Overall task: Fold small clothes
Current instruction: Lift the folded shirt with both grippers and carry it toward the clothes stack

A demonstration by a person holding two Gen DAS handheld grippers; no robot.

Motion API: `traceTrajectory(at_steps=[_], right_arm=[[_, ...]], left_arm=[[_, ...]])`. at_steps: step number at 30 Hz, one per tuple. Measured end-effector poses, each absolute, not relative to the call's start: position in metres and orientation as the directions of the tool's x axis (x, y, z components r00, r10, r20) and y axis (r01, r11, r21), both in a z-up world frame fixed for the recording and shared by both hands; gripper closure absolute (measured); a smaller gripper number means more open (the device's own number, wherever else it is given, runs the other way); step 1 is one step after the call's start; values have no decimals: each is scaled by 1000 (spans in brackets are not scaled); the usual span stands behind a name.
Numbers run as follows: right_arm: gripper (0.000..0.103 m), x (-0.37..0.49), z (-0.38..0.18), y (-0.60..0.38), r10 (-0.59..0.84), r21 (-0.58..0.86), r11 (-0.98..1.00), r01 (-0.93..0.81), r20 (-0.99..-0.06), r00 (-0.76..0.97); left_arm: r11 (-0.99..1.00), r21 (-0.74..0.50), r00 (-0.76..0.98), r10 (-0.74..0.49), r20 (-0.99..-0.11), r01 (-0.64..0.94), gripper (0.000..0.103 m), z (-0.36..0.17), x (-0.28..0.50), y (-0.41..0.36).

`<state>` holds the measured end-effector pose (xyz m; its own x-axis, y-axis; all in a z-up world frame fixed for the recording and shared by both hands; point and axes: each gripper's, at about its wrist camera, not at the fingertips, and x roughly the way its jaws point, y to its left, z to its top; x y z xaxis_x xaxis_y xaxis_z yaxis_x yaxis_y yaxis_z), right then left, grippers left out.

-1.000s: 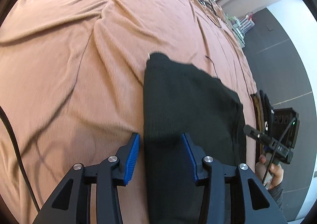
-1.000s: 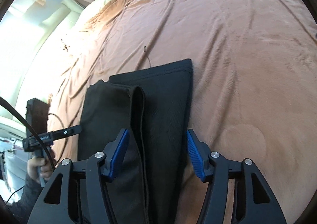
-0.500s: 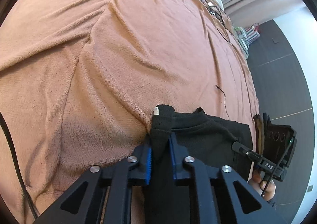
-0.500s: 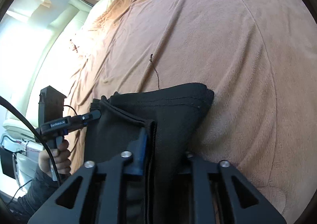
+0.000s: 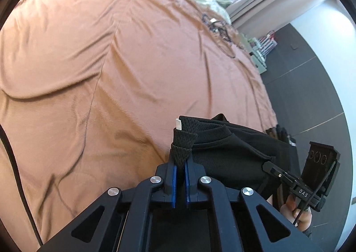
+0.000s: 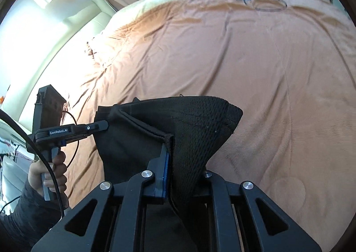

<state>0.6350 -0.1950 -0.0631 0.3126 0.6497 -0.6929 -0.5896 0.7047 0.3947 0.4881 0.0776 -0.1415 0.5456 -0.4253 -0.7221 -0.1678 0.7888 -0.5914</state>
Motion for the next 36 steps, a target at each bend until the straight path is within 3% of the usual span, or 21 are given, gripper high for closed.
traceTrajectory(at_steps=[19,36], right_arm=[[95,412,64,-310,639,223,744,-630,-512,574],[95,266,108,-429,559,131,820,-558,-398,727]], left_arm=[[833,-549,694,-436,-573,70,99,24,375,2],[816,-489,658,-555,-510,309,99,101,337,-122]])
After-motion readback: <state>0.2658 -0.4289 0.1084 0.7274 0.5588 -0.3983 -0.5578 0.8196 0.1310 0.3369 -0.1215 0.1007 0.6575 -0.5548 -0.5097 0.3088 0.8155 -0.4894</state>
